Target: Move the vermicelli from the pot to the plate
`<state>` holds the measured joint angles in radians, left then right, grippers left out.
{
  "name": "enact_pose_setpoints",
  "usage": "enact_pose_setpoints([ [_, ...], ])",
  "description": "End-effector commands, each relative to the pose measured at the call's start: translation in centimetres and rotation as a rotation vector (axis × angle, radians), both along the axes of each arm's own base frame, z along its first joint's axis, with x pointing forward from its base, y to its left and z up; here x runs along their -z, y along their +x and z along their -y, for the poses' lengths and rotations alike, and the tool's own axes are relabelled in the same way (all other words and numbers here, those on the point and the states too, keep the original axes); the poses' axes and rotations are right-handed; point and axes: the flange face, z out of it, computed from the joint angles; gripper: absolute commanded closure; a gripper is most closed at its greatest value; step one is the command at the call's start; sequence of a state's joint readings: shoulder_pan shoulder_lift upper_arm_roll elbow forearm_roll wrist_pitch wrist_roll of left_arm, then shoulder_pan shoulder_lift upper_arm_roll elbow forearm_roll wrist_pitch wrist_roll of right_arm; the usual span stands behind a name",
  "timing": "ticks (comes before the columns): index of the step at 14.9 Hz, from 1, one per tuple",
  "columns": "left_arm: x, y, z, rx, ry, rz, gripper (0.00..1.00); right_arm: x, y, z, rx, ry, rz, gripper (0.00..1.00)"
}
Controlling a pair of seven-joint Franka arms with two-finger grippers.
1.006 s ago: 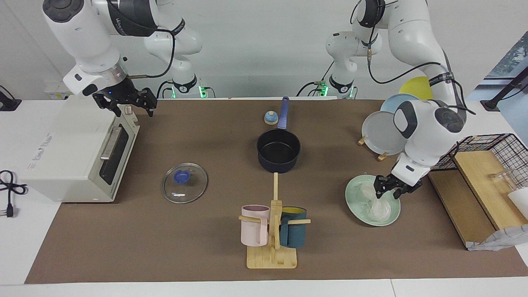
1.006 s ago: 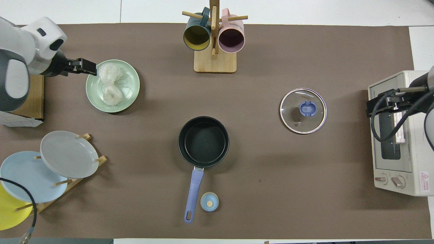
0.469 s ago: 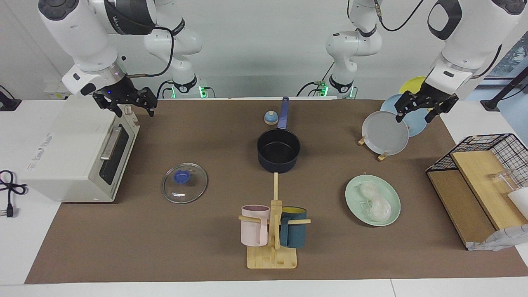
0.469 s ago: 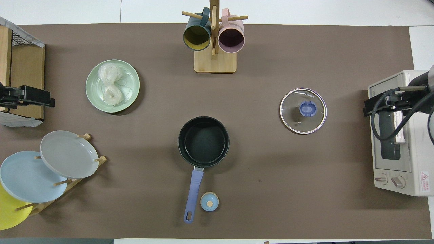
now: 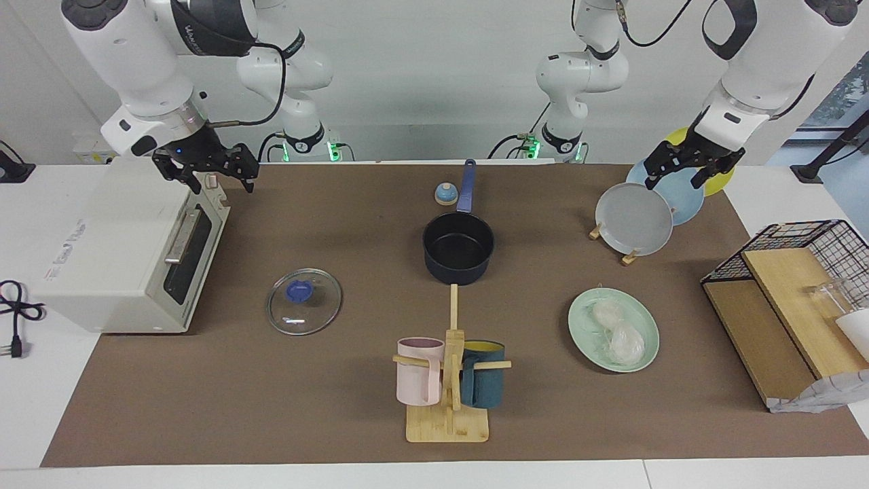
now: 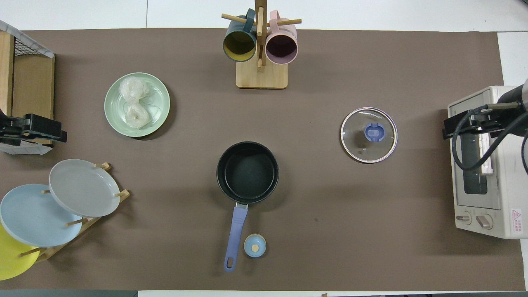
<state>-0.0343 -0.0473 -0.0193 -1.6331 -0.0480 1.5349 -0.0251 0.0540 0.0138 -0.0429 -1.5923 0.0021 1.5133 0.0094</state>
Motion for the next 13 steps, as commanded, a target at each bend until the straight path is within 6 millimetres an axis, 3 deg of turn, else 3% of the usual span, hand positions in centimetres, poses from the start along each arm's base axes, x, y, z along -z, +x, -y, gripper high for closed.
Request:
enact_pose_setpoints([
  [1,-0.6,0.18,0.87,-0.001,0.022,-0.01,0.0,-0.35,0.39,0.22,0.016,0.019,0.02,0.0],
  [4,-0.47,-0.71,1.38,0.015,0.048,-0.06,0.0,-0.18,0.41,0.2,0.015,0.02,0.016,0.0],
  [13,-0.71,-0.54,1.7,0.035,0.055,-0.047,0.0,-0.25,0.41,0.15,0.008,0.018,0.017,0.0],
])
